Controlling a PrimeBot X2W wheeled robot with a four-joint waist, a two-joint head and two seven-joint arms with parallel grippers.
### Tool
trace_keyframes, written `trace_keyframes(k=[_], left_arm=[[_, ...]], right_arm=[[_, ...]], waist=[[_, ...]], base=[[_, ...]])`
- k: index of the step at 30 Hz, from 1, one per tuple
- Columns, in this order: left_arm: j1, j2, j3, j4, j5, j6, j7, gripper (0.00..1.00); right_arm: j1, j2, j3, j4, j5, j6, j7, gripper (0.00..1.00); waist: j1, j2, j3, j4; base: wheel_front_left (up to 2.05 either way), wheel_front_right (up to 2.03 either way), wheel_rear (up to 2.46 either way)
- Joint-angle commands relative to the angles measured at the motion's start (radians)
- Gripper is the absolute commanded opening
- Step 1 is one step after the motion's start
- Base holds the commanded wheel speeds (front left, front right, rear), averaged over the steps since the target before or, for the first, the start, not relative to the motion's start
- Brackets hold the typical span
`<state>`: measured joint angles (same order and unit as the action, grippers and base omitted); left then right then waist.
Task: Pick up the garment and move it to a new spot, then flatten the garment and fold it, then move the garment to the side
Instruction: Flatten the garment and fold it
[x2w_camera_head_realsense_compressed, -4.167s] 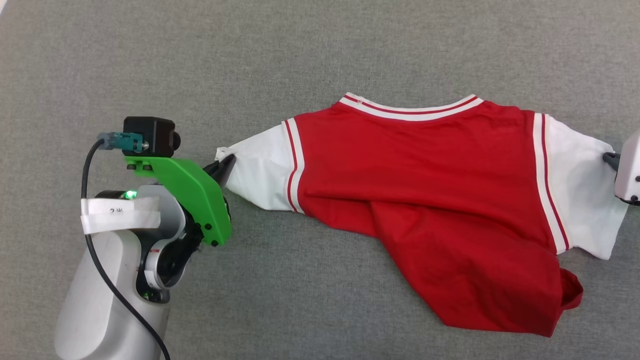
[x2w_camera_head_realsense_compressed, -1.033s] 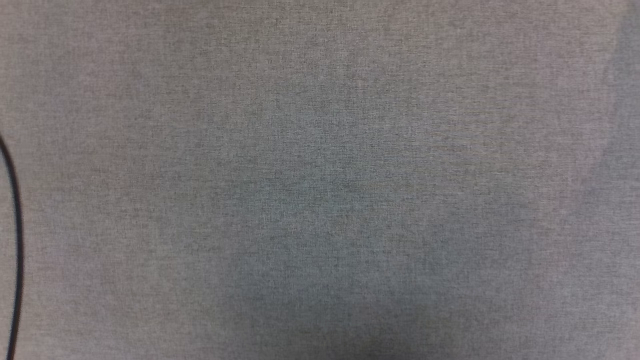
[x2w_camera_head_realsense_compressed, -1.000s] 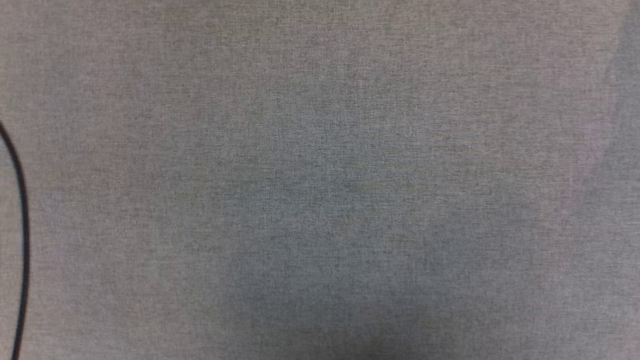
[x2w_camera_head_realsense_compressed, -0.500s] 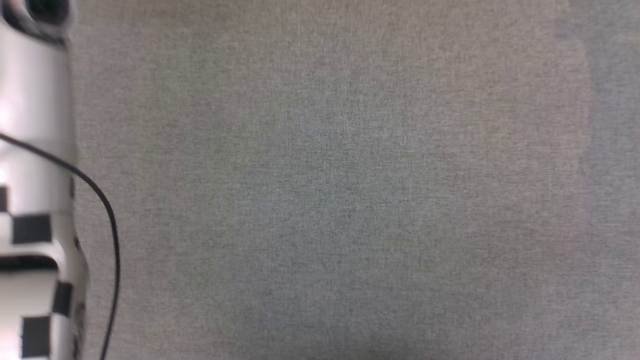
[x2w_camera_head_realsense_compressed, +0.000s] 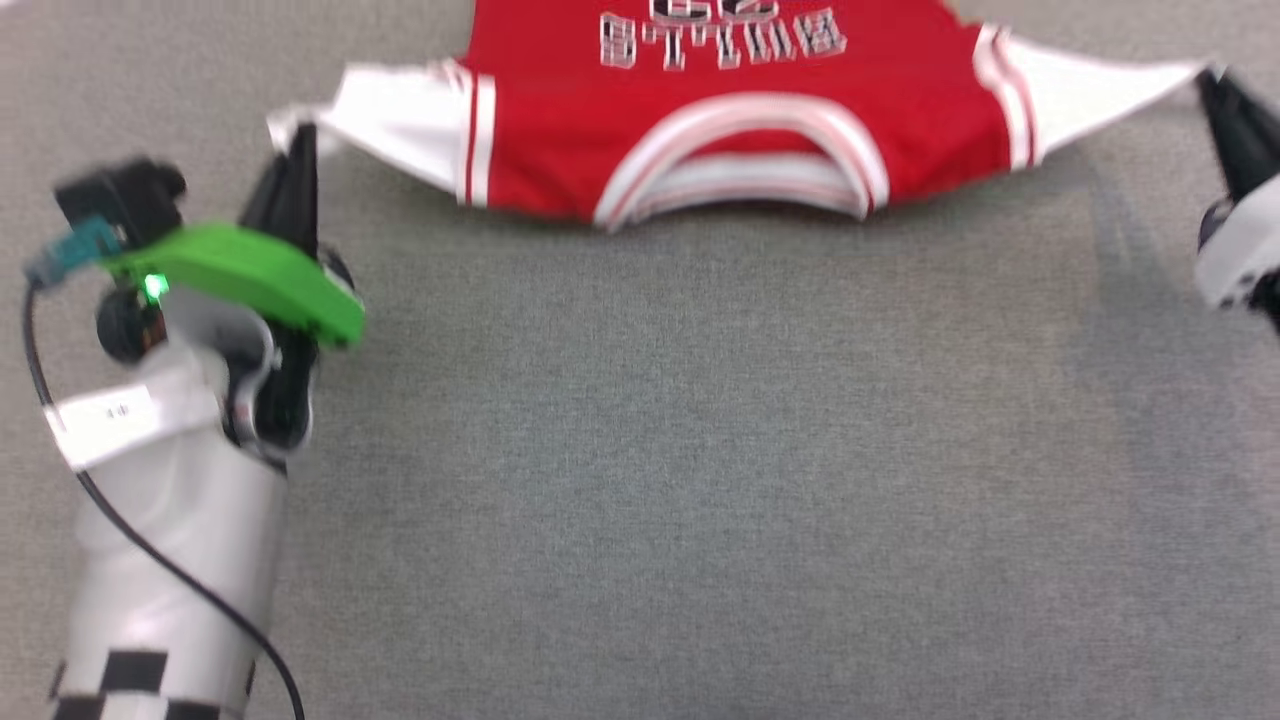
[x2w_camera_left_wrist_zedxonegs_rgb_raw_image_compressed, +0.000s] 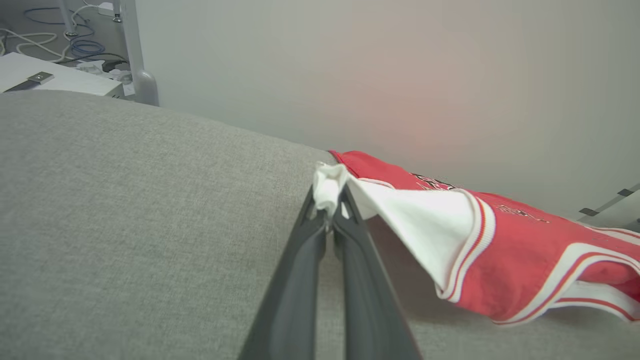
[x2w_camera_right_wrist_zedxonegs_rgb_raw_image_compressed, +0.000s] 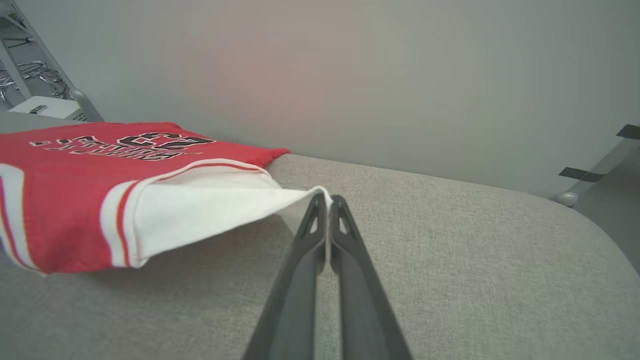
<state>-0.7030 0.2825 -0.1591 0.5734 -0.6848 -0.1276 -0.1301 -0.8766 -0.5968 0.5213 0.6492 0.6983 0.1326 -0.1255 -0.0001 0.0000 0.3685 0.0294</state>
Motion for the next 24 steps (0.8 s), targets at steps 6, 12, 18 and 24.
trace_keyframes(k=[6,12,18,24], left_arm=[[0.162,0.021,-0.032,0.010,0.012,0.012,0.023,0.00],[0.259,0.072,-0.073,0.014,0.039,0.012,0.078,0.00],[0.348,0.113,-0.089,-0.028,0.034,0.012,0.122,0.00],[0.457,0.150,-0.092,-0.103,0.008,0.027,0.183,0.00]], right_arm=[[0.140,-0.052,0.064,-0.074,0.046,-0.002,0.067,0.00],[0.231,-0.087,0.094,-0.102,0.089,-0.002,0.135,0.00],[0.313,-0.120,0.096,-0.130,0.138,-0.002,0.207,0.00],[0.398,-0.151,0.076,-0.174,0.191,-0.002,0.302,0.00]], waist=[[0.0001,0.0000,-0.112,-0.010],[0.0001,0.0000,-0.163,-0.009],[0.0001,0.0000,-0.221,-0.008],[0.0001,0.0000,-0.281,-0.016]], base=[[0.00,0.00,0.00],[0.00,0.00,0.00],[0.00,0.00,0.00],[0.00,0.00,0.00]])
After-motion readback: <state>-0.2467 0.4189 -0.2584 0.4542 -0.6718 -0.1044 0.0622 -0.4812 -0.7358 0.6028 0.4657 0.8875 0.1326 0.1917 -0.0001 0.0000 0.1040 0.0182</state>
